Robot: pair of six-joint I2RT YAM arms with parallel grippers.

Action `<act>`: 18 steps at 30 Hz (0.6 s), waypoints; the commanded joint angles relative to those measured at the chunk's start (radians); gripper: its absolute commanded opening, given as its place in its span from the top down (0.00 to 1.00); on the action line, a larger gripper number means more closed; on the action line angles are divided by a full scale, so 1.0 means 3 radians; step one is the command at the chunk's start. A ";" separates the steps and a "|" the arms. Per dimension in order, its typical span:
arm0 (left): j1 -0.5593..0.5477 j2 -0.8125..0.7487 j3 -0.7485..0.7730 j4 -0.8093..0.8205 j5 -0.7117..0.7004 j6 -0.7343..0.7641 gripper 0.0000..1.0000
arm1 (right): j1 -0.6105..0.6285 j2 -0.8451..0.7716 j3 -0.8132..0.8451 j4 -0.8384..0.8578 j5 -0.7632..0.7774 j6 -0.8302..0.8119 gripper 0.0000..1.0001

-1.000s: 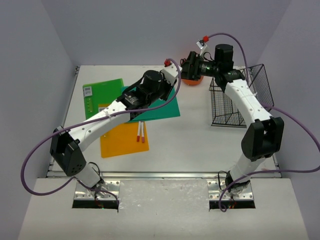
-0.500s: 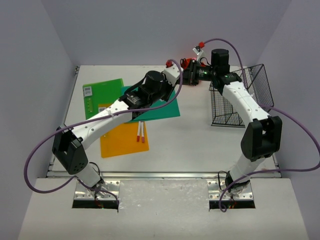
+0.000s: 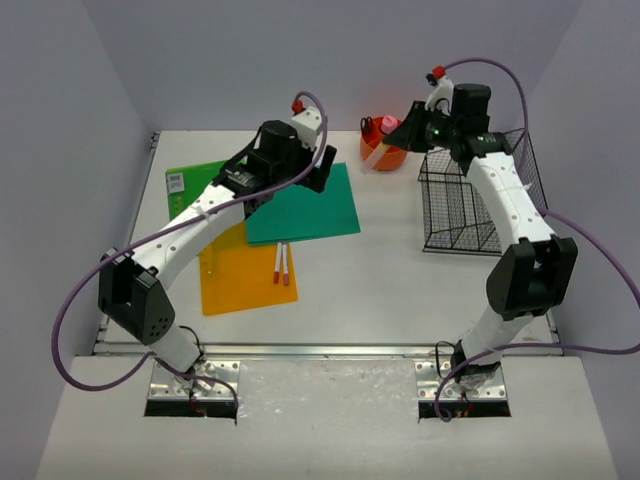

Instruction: Organize the desk

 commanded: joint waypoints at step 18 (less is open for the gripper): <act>0.0466 -0.0498 -0.0537 -0.0144 -0.0048 0.0122 0.00 | -0.0238 0.0750 0.0775 0.0793 0.2002 -0.0795 1.00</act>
